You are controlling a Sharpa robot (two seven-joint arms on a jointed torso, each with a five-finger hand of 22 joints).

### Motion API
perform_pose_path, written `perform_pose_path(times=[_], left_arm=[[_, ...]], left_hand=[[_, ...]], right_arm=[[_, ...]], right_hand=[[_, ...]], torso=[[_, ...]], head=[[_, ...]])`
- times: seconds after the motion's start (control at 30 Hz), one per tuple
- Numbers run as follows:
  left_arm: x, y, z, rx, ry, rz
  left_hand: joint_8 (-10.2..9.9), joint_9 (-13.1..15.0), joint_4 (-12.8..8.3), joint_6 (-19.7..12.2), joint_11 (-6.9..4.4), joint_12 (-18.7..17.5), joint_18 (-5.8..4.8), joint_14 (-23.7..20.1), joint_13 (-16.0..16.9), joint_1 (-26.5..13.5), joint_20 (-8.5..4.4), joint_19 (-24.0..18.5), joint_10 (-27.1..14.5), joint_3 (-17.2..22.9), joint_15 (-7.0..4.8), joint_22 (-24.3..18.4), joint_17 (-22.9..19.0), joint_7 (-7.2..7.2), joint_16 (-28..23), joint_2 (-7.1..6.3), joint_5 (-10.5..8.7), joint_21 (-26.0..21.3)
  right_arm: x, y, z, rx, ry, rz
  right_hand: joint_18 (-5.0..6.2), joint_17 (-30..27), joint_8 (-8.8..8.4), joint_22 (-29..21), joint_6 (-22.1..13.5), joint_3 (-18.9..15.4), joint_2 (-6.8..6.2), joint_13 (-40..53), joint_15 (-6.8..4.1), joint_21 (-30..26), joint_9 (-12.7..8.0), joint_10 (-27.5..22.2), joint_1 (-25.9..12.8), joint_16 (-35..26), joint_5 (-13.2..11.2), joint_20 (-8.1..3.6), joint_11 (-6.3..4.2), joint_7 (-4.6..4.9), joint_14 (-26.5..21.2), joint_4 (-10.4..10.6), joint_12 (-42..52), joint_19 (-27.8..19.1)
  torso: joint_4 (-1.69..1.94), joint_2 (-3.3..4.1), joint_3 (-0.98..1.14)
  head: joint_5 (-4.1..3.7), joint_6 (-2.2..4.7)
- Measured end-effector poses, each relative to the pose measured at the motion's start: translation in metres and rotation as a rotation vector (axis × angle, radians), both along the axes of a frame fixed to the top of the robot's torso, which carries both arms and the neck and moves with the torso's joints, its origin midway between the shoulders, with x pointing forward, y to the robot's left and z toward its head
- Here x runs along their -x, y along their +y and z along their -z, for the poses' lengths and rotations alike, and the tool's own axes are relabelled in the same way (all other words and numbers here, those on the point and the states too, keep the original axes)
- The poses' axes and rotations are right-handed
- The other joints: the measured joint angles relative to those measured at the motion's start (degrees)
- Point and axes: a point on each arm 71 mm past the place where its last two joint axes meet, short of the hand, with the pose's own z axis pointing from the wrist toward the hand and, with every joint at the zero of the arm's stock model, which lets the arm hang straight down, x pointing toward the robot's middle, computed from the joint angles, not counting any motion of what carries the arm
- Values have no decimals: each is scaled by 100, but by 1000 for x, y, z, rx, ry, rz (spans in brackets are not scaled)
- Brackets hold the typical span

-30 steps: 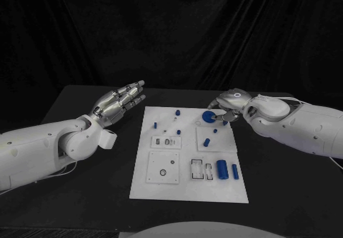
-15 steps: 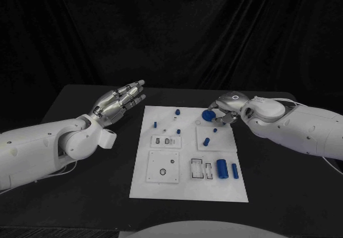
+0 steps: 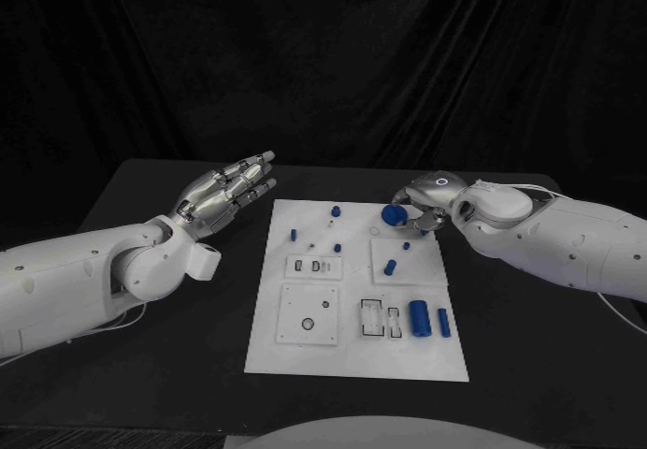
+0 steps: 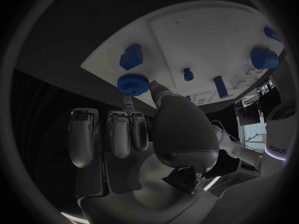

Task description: Assemble the parts on the task board

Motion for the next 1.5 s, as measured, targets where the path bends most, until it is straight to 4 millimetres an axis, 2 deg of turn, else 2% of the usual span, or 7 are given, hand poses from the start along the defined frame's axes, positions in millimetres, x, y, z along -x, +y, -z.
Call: perform_pose_path(times=[0.17, 0.4, 0.57, 0.77, 1.03, 1.3, 1.5], left_arm=[[0, 0, 0, 0, 2, 1], [0, 0, 0, -1, 4, 2], [0, 0, 1, -2, 6, 4], [0, 1, 1, -4, 9, 2], [0, 2, 1, -7, 12, 2], [0, 1, 1, -7, 14, 4], [0, 2, 1, -9, 15, 4]], left_hand=[[0, 0, 0, 0, 0, 0, 0, 0, 0, 0, 0, 0, 0, 0, 0, 0, 0, 0, 0, 0, 0, 0], [0, 0, 0, 0, 0, 0, 0, 0, 0, 0, 0, 0, 0, 0, 0, 1, 1, 0, 0, 0, 0, 0], [0, 0, 0, 0, 0, 0, 0, 0, 0, 0, 0, 0, 0, 0, 0, 1, 1, 0, 0, 0, 0, 0], [0, 0, 0, 0, 0, 0, 0, 0, -1, 0, 0, 0, 0, 0, 0, 1, 2, 0, 0, 0, 28, 0], [0, 0, 0, 0, 0, 0, 0, 0, -1, 0, 0, 0, 0, 0, 0, 1, 2, 0, 0, 0, 27, 0], [0, 0, 0, 0, -1, 0, -1, 0, -1, 23, 17, 17, 0, 0, 0, 1, 2, 0, 0, 23, 27, 0], [0, 0, 0, 0, -1, 0, -1, 0, -1, 22, 20, 21, 0, 0, 0, 1, 3, 0, 0, 22, 27, 0]], right_arm=[[-1, -1, -1, -15, -1, 3], [0, -3, 0, -25, 2, 3], [1, -5, 1, -32, 2, -1], [3, -6, 3, -38, -3, -8], [3, -5, 3, -42, -8, -13], [4, -9, 3, -41, -7, -9], [4, -12, 3, -41, -7, -4]], right_hand=[[0, 0, 469, 0, 172, 16, 163, 0, 0, -6, 315, 0, -8, 0, 419, 0, 0, -30, 0, -6, 0, 0], [1, 0, 1382, 0, -110, -82, 282, -1, 0, -45, 1102, 0, -116, 0, 280, 0, 0, -70, 0, -94, 0, 0], [1, -1, 1647, -1, -229, -127, 305, -1, 0, -45, 1340, 0, -138, 0, 146, 0, 0, -87, 0, -49, 0, 0], [1, -1, 1656, -1, -543, -125, 303, -1, 0, -69, 1415, 0, -137, 0, 179, 0, 0, -74, 0, -51, 0, 0], [1, -1, 1650, -1, -810, -79, 159, -1, 0, -68, 1395, 0, 7, 0, 179, 0, 0, -70, 0, -97, 0, 0], [1, -1, 1405, 4, -1106, -85, 68, 1, 0, -68, 1199, 0, 4, 0, 179, 0, -1, -39, 0, -54, 0, 0], [1, -1, 1362, 3, -1106, -70, 45, 3, 0, -68, 1129, 0, 27, 0, 227, 0, -1, -40, 0, -39, 0, 0]], torso=[[-3, 1, 0], [1, 2, 0], [1, -1, -2], [-3, -3, -2], [-5, -5, -1], [-6, -6, 0], [-3, -5, 0]], head=[[7, -3], [-7, 4], [6, 9], [18, 5], [21, 18], [30, 18], [32, 19]])
